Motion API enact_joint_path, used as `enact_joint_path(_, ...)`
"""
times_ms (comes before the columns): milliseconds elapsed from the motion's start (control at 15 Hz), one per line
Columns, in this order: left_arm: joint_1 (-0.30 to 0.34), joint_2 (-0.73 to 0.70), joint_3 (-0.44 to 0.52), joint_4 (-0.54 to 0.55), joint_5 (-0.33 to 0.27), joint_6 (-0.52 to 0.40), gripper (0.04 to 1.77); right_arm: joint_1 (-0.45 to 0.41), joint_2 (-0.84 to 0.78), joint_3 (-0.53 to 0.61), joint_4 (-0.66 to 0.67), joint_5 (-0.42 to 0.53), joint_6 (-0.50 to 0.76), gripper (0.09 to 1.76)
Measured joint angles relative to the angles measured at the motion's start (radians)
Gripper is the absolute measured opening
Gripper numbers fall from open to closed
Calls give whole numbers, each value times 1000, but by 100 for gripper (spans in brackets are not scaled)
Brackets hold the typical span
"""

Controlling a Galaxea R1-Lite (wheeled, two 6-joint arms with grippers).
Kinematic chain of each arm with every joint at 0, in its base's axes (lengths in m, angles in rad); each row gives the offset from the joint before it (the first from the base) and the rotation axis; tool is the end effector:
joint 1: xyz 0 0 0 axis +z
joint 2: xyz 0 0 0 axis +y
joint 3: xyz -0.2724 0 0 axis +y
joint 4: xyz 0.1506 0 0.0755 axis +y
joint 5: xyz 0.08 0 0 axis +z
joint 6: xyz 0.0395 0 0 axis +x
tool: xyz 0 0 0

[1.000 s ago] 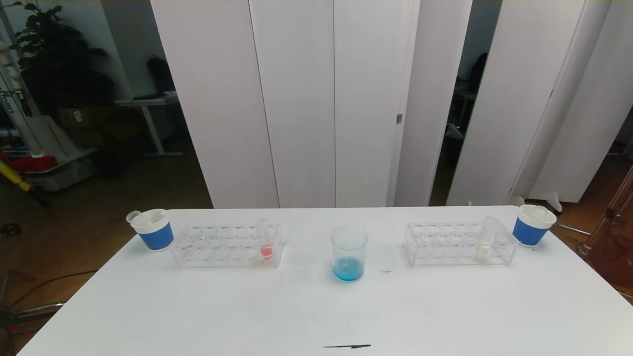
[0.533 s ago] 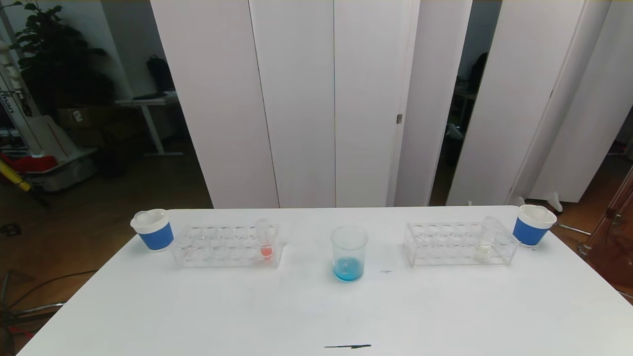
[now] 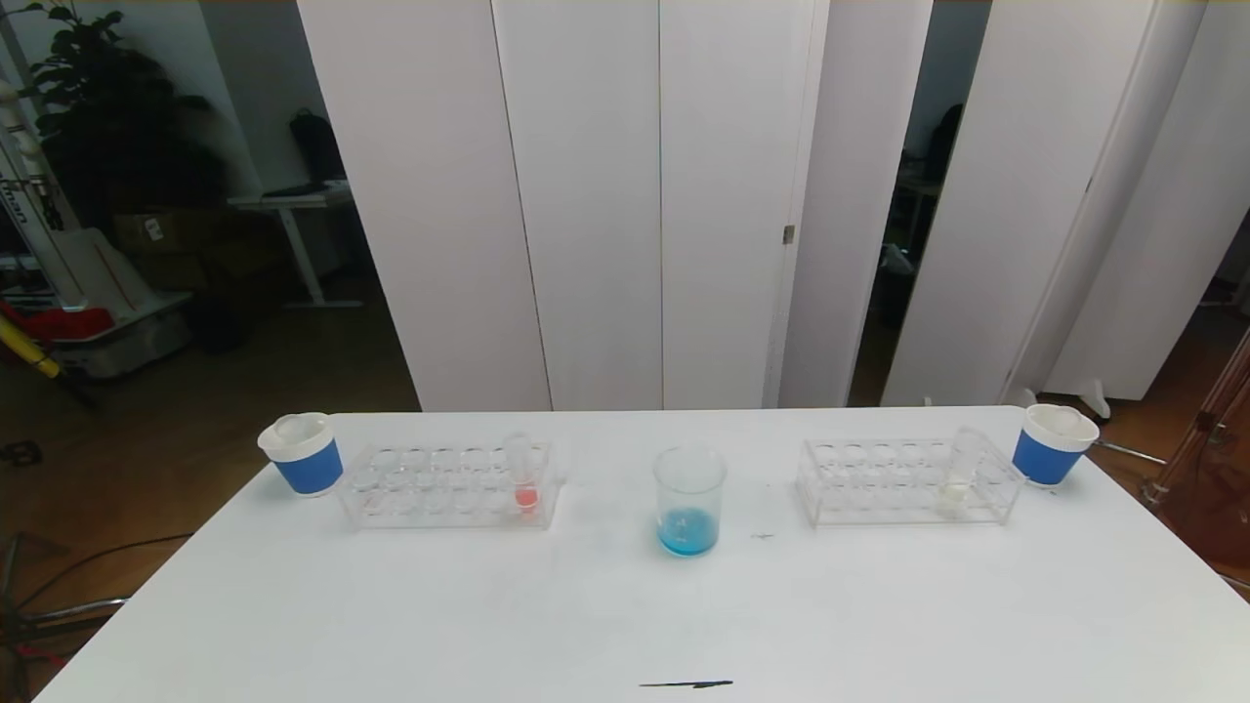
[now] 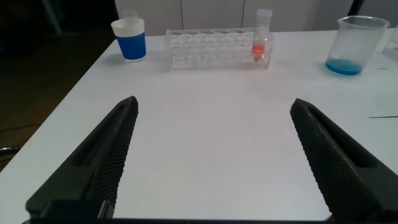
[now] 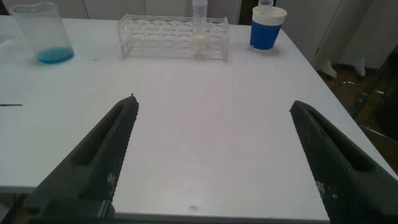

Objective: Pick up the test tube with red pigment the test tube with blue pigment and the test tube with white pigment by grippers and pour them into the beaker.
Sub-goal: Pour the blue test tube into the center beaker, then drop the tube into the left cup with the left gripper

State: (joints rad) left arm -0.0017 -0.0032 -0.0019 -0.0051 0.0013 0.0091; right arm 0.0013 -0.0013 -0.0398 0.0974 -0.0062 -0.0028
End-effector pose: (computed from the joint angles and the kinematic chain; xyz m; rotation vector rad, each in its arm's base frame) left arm -0.0027 0.0001 0.0766 0.0091 -0.0102 -0.0004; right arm -0.0057 -0.0003 0.0745 -0.0030 0.0563 -0.0048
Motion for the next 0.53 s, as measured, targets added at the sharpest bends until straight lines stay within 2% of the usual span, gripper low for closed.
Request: enact_joint_path(533,0,0,1,11,-1,8,175,0,0,0,0,0,0,175)
